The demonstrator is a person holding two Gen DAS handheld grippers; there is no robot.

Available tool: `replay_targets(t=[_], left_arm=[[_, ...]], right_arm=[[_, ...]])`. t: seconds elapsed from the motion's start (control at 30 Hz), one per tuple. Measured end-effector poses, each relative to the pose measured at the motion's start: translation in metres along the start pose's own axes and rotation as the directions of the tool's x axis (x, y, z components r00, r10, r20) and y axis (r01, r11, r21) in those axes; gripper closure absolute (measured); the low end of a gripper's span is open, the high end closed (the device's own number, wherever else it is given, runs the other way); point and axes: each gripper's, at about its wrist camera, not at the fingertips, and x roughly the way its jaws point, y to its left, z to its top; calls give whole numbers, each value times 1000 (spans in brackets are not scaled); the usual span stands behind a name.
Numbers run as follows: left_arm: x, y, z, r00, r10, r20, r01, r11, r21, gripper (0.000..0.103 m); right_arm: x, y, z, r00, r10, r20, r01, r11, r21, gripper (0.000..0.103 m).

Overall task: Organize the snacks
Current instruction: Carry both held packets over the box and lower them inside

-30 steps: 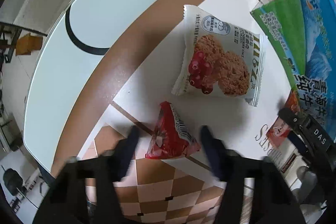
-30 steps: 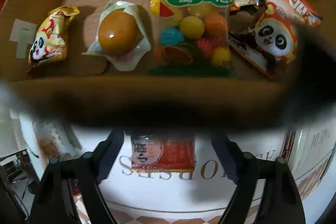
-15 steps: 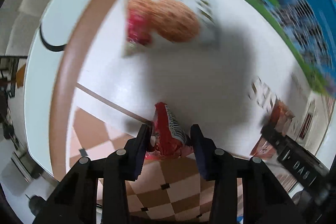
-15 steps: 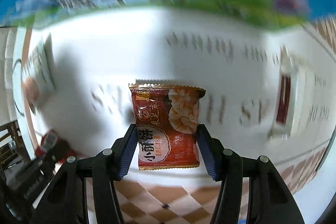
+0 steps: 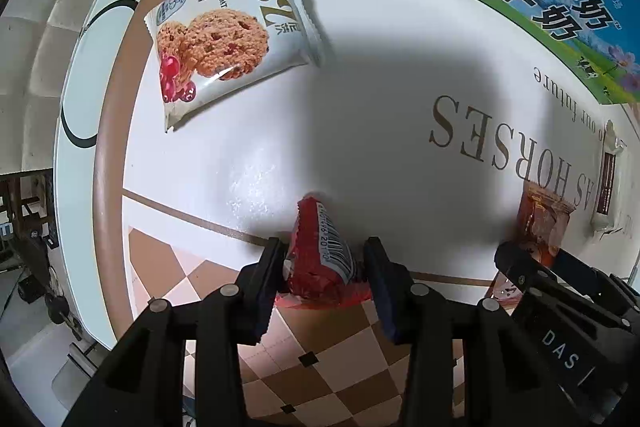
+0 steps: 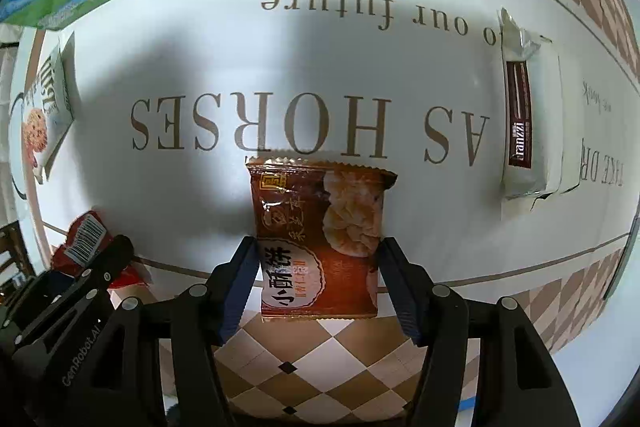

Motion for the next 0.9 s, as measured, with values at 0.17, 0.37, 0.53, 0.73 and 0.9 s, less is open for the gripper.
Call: replay_targets(t=[0.17,0.37,0.53,0.73,0.9], left_arm=[[-4,-2,-6,1000,-1,15,0,1000,17,69],[-30,12,-10,999,-37,23,36,999,25,71],[-81,6,-4,991,-111,76,107,993,55,71],[-166,-5,18,959,-216,186,194,973,127,71],[-216,-10,58,931,-269,246,226,955,189,71]], right_arm=[[5,5,-13,1000,-1,29,1,1000,7,44],[-4,7,-25,999,32,31,-33,999,21,44],[-39,-11,-30,993,100,70,-101,995,13,44],[-102,-25,-35,969,193,153,-191,981,-29,44],[-170,-36,-15,935,260,242,-258,965,-40,44]])
